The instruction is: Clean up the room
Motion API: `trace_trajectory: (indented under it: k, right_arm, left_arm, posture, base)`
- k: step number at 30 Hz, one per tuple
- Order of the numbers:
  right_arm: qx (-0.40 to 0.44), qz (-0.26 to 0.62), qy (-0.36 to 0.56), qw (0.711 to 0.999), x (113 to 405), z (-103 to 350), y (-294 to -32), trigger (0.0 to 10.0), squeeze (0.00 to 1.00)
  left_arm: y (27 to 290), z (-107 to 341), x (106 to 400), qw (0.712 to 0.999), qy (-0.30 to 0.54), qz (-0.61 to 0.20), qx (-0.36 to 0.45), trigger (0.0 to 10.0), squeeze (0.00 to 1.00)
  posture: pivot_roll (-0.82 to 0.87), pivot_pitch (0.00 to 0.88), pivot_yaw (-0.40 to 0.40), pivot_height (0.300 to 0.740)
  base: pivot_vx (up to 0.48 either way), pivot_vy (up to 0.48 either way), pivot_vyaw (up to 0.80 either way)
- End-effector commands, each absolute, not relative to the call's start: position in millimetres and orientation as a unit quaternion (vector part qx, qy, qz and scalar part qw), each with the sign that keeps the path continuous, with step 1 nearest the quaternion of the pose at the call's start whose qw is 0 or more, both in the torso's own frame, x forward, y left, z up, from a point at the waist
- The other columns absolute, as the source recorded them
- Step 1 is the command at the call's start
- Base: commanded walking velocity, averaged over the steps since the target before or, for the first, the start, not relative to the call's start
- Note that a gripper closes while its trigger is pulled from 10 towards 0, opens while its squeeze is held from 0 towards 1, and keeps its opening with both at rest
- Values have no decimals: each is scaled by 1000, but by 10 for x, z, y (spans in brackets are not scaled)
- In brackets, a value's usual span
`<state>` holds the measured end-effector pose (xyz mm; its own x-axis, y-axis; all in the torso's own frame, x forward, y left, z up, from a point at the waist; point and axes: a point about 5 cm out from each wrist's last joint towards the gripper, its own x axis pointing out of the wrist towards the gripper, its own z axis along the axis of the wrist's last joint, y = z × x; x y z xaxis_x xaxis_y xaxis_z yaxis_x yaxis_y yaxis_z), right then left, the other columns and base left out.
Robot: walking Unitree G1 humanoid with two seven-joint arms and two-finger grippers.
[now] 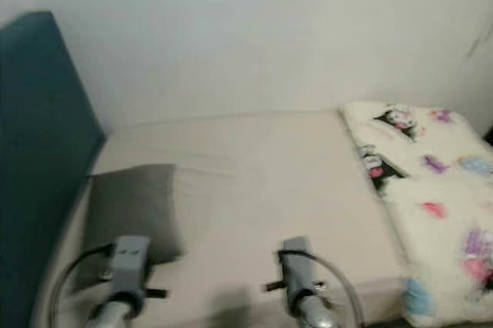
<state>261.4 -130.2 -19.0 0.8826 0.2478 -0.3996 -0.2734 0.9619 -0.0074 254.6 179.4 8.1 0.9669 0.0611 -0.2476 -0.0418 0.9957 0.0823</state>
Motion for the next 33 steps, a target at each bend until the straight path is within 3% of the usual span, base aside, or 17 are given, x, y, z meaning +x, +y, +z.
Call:
trace_trajectory:
  k: [1, 11, 33]
  right_arm:
    - [-29, 127, 209, 969, 2590, -216, -1331, 10000, 0]
    - [-27, 127, 210, 969, 2581, -222, -1330, 10000, 0]
    - [-36, 132, 205, 969, 2601, -203, -1321, 10000, 0]
  left_arm:
    - [1803, 2, 2487, 987, 151, 26, 42, 10000, 0]
    - [1807, -12, 2480, 986, 161, 20, 42, 10000, 0]
    - [1818, 18, 2465, 989, 142, 28, 43, 10000, 0]
  posture:
    - [-22, 82, -51, 740]
    - [-20, 86, -50, 740]
    - [-17, 87, -51, 740]
  base:
    - [0, 0, 0]
    - [0, 381, 0]
    - [0, 0, 0]
